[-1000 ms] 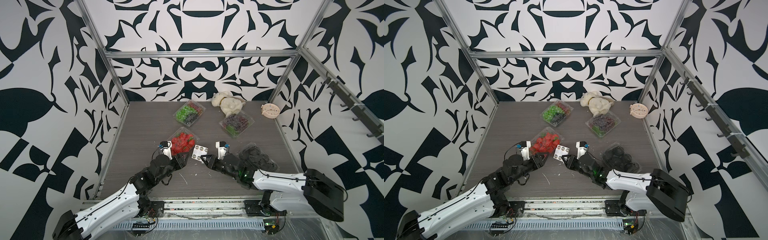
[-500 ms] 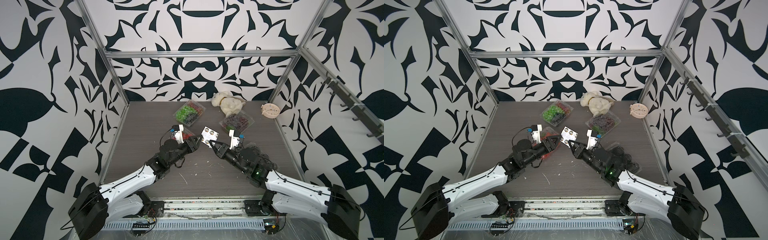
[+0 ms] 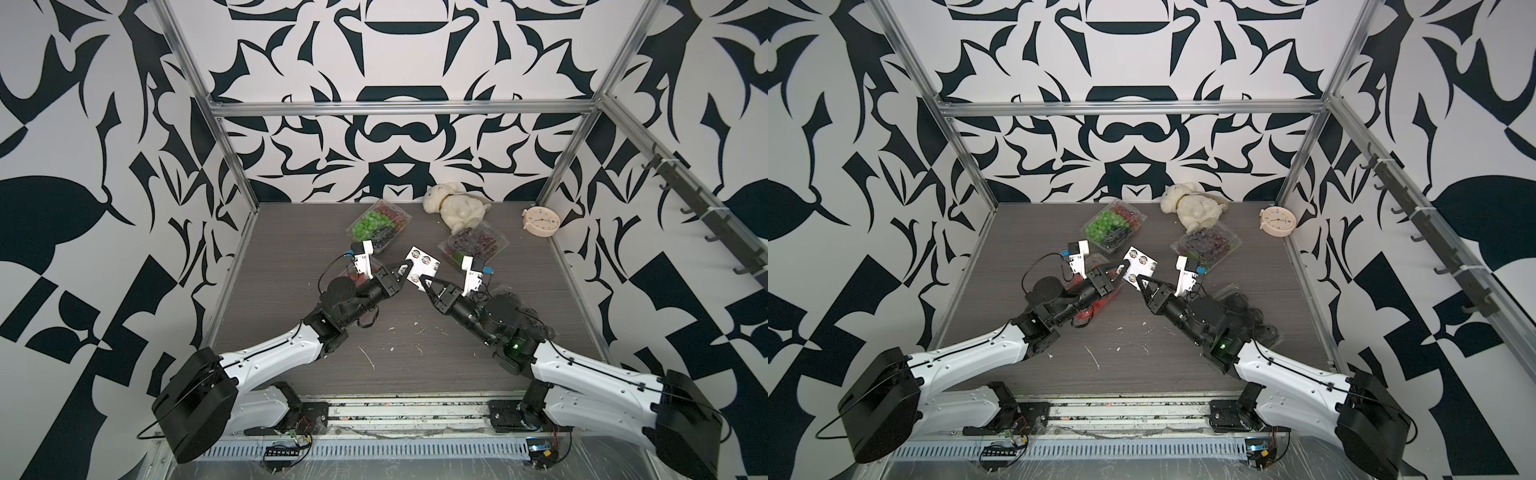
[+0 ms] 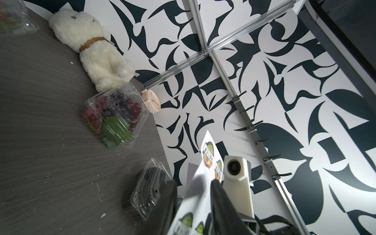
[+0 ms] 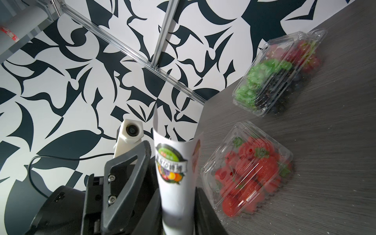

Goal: Label fruit boxes
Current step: Pick up the label sticker from the center of the board.

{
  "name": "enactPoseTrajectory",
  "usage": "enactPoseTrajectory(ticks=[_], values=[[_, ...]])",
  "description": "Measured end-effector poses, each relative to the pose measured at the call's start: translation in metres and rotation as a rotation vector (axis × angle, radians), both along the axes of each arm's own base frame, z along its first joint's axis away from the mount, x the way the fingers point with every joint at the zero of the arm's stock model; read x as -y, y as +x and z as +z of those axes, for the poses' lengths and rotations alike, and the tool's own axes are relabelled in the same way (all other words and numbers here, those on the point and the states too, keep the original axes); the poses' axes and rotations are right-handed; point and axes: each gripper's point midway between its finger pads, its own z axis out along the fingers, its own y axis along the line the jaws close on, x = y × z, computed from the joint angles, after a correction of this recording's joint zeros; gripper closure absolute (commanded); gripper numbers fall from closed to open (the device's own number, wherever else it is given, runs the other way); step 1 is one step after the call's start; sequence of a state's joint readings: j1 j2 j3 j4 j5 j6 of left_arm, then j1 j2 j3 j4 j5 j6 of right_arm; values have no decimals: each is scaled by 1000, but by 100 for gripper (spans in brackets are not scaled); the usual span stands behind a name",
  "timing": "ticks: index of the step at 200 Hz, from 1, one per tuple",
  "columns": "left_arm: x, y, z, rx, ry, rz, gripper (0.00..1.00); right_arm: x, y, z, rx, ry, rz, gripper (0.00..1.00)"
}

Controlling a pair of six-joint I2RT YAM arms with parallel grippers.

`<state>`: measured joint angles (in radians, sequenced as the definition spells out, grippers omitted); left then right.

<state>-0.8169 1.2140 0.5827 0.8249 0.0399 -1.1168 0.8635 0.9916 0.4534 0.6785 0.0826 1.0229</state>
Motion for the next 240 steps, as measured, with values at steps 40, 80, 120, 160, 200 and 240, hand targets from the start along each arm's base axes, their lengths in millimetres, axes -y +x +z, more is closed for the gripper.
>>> enactPoseTrajectory(ticks=[40,80,120,160,200,240], values=[[0,-1,4,6,-14,-7,100,0,0,0,-3,3,-2,59],[-4,3,-2,-8,10,0,100,7,3,-3,-13,-28,-18,34],[-25,28,-1,-34,114,16,100,24,12,14,6,-186,-45,17],[-33,31,15,9,191,-102,100,32,18,50,97,-305,3,16],[-22,7,12,38,235,-311,100,15,27,37,82,-326,160,22],[-18,-14,7,52,254,-451,100,-1,38,24,31,-215,298,22]])
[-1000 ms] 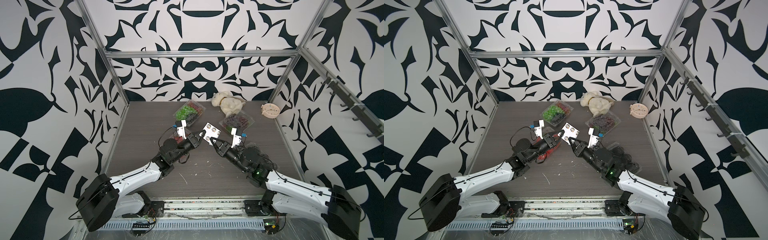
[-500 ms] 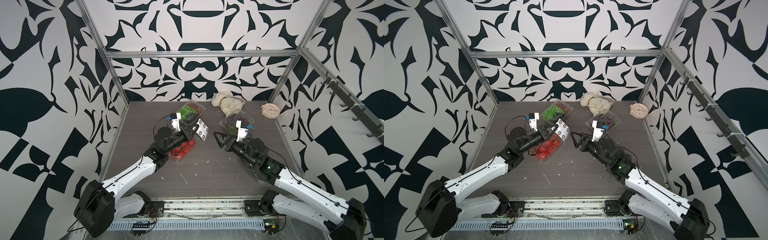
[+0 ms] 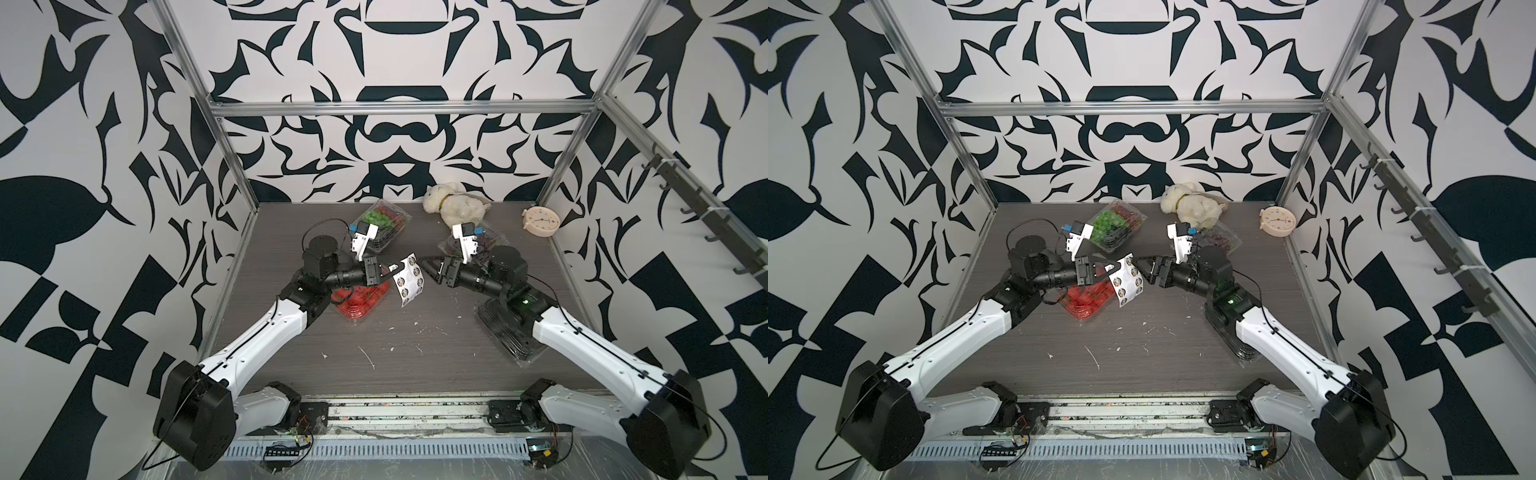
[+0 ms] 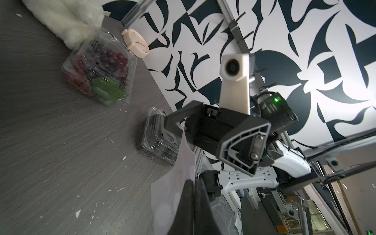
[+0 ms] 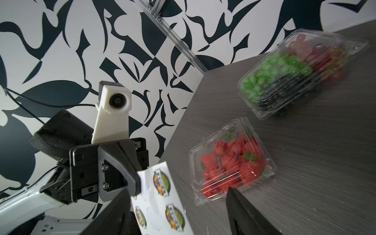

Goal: Label fruit boxes
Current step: Pick up the label sticker from the center of the board.

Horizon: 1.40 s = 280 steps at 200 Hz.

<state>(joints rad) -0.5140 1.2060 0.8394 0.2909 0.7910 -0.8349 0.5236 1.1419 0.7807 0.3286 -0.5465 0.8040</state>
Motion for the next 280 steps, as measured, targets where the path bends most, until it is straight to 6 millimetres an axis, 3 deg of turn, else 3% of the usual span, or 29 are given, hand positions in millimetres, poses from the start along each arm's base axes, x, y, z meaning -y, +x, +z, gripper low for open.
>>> enactPoseTrajectory(ticks=[72,106,154,165,179,215,237,267,280], values=[[-1,0,2,-5,-2,-48,100,-17,-8,8,-56,191,173,32],[0,3,-1,-22,-3,-55,100,-19,-18,18,-40,225,225,54],[2,3,0,-35,-14,-68,100,-20,-22,18,-47,227,250,64],[2,3,2,-32,-18,-72,100,-20,-23,17,-48,226,254,62],[3,4,2,-34,-23,-82,100,-22,-25,17,-43,222,262,52],[6,5,-2,-51,-24,-100,100,-27,-30,14,-46,214,290,44],[7,5,-1,-49,-26,-106,100,-29,-29,12,-48,209,294,55],[6,5,-2,-48,-23,-106,100,-29,-28,11,-45,203,293,89],[6,5,-1,-43,-24,-108,100,-29,-27,10,-49,201,288,98]])
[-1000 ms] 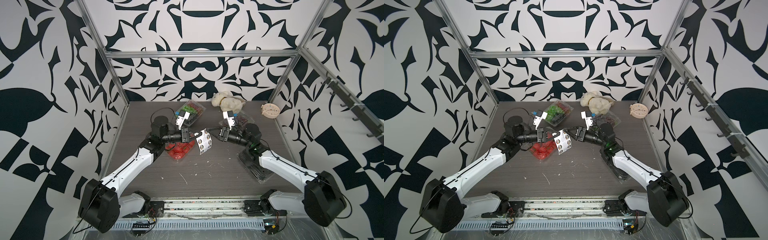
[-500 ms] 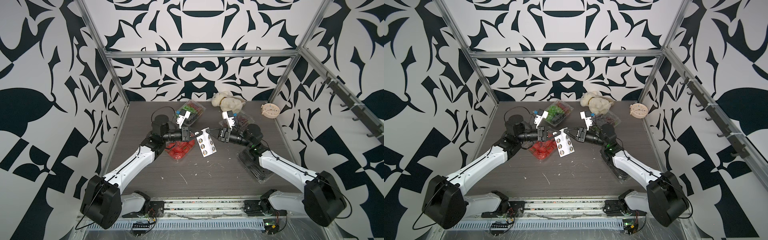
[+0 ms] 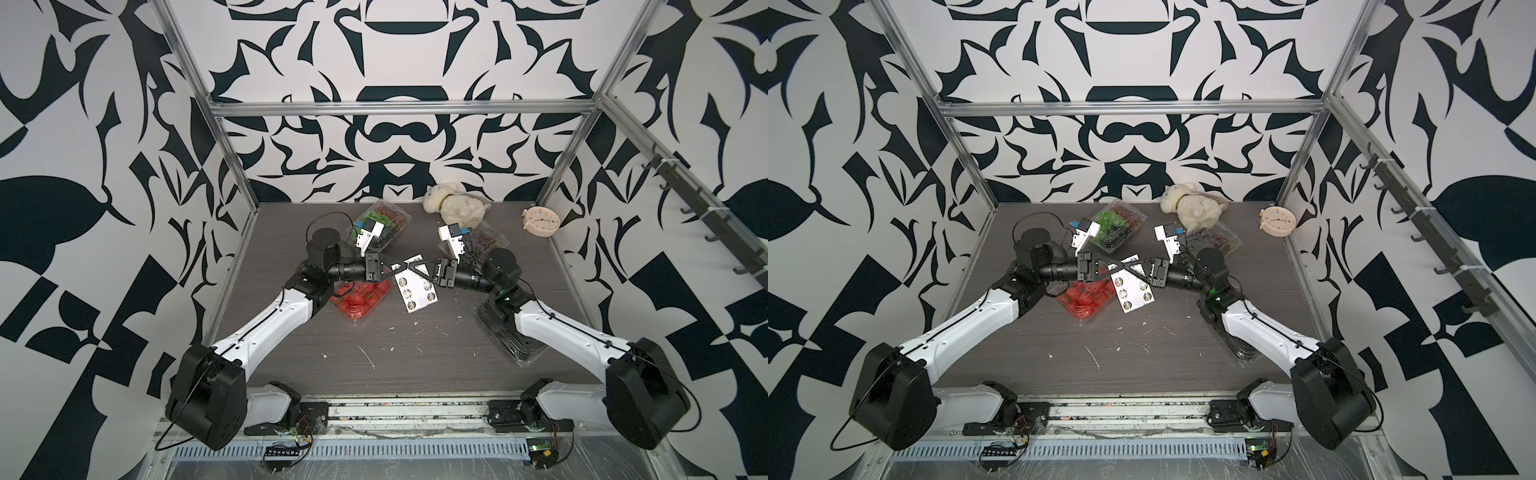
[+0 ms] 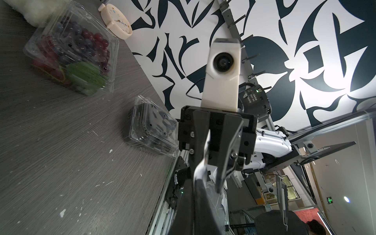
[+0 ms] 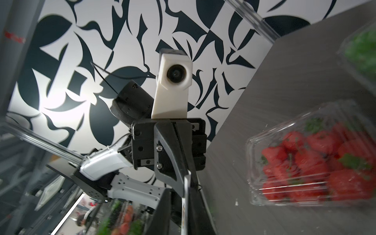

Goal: Label fruit boxes
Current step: Pick up the label sticker from the center of the board.

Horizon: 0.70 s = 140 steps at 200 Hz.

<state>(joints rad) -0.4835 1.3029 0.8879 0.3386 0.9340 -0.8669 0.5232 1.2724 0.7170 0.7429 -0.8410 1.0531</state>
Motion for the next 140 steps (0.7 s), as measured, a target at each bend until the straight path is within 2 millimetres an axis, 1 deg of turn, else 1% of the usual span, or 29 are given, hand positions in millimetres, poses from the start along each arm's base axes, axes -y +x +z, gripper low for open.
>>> enactPoseTrajectory(ticks=[2,6,14,22,27,32,53,90,123,140], values=[[0,0,0,-1,0,0,100,0,0,0,5,0,0,100],[0,0,1,2,-1,0,100,0,0,-1,-3,-1,0,100],[0,1,2,3,-1,1,96,0,1,-1,-3,-2,-5,100],[0,1,2,3,-2,1,88,1,2,0,0,-2,-10,100],[0,1,2,4,-2,1,81,1,2,0,0,-2,-12,100],[0,1,2,-1,-3,3,77,1,2,0,1,-1,-15,100],[0,3,5,-3,-12,13,69,3,4,2,6,4,-36,100],[-8,2,18,24,-85,82,65,11,5,6,14,49,-93,100],[-12,7,17,4,-161,136,65,15,8,12,17,105,-125,100],[-9,12,17,-17,-204,145,65,16,10,14,11,137,-134,100]])
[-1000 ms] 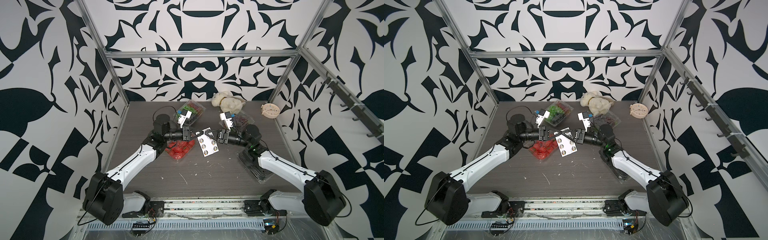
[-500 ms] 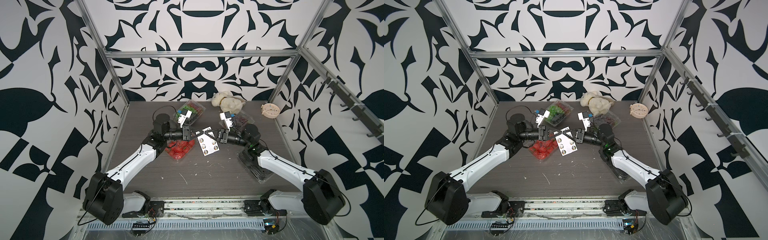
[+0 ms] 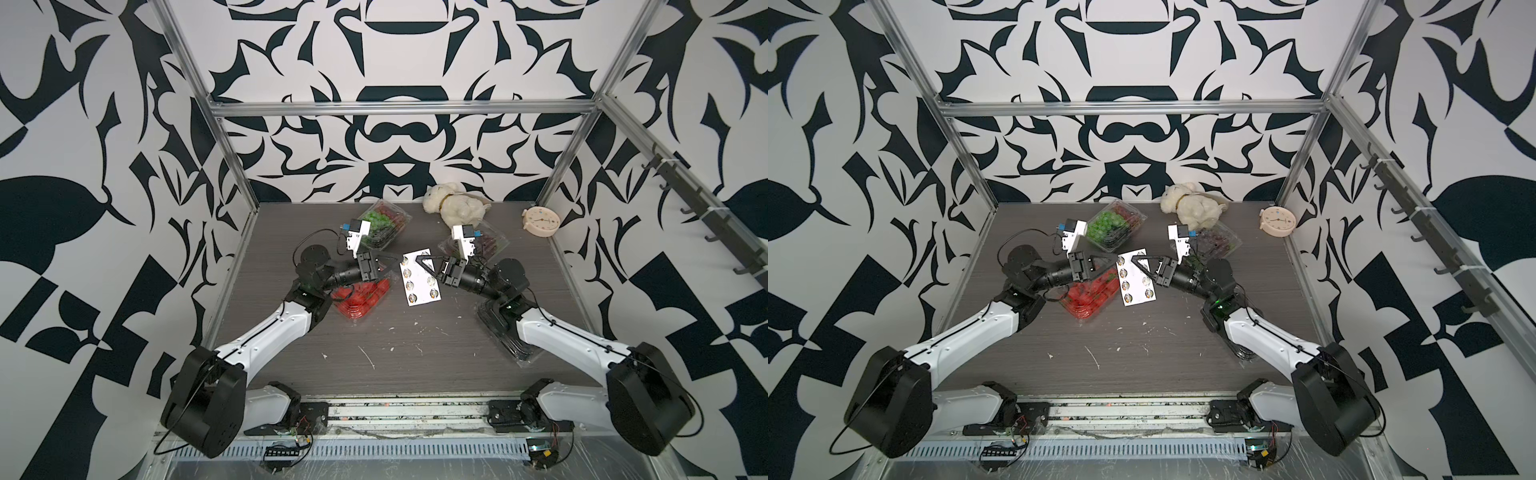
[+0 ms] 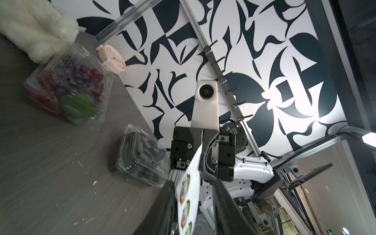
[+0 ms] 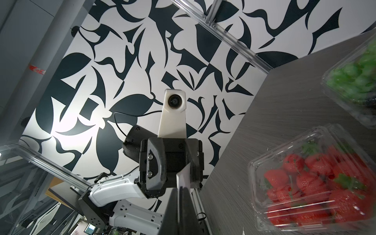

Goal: Label fruit boxes
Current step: Pick up the label sticker from the center of the board.

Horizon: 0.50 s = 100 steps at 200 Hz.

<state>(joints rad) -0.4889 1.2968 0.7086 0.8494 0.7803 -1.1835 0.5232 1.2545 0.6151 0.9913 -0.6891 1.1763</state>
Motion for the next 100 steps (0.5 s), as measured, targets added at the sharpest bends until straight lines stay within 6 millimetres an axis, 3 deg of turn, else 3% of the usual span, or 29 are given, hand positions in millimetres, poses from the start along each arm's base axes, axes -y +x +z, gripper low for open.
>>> enactPoseTrajectory(ticks=[39,100], values=[[7,9,-7,-55,-66,-5,67,1,4,-3,-27,34,-12,100],[11,2,7,-34,-126,-33,78,6,2,4,-8,50,-34,100]])
